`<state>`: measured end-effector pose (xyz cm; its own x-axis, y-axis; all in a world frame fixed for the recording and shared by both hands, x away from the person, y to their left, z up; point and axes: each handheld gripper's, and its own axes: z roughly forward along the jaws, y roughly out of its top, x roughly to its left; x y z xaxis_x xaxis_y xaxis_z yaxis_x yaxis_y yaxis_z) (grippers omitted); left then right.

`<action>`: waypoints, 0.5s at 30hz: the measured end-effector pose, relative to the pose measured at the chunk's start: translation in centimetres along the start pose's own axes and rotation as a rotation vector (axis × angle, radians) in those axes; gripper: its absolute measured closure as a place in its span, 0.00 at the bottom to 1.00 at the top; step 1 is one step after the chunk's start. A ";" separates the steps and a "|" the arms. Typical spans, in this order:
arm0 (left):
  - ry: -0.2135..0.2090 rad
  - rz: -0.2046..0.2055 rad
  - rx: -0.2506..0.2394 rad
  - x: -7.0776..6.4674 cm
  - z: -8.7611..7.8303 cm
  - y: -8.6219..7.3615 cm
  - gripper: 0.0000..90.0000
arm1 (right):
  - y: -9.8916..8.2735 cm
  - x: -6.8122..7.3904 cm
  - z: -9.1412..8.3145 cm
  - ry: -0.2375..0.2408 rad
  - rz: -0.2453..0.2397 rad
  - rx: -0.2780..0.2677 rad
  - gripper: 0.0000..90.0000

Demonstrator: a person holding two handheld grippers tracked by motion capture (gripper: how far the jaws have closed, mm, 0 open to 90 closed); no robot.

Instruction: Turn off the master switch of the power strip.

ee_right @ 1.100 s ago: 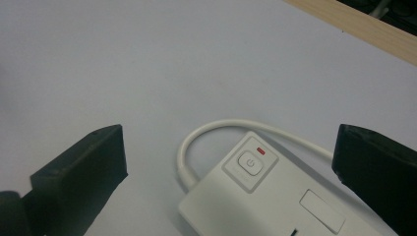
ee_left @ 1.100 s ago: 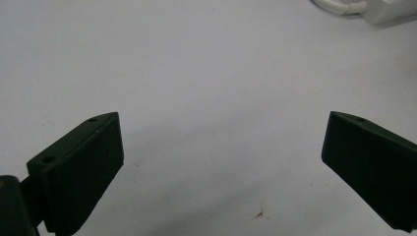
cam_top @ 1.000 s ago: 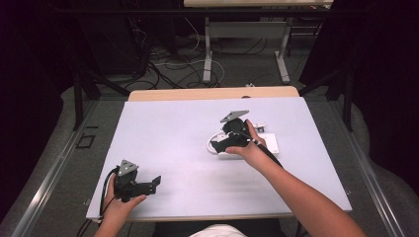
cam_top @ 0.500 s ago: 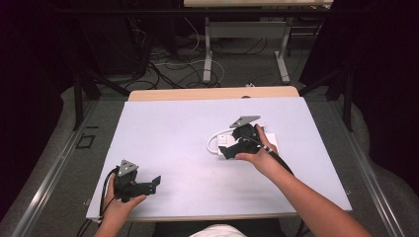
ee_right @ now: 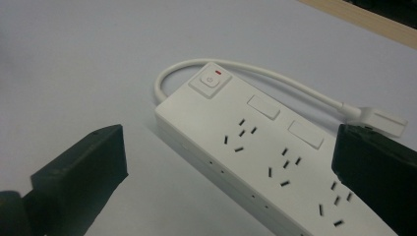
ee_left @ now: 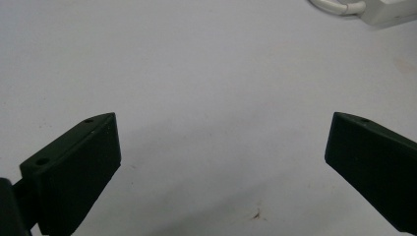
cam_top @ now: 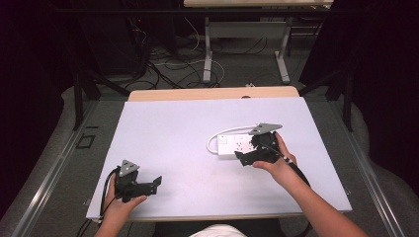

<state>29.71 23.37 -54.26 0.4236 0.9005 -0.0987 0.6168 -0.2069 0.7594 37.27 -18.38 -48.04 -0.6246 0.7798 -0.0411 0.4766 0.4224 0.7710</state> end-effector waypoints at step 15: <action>0.007 -0.003 0.000 0.0 0.0 0.0 0.01 | -3.9 -1.9 -3.4 -0.095 0.048 -0.056 0.01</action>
<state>29.66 23.35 -54.23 0.4171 0.9037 -0.0964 0.6184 -0.2044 0.7589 34.50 -23.05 -48.78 -0.5391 0.8400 -0.0615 0.4676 0.3593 0.8076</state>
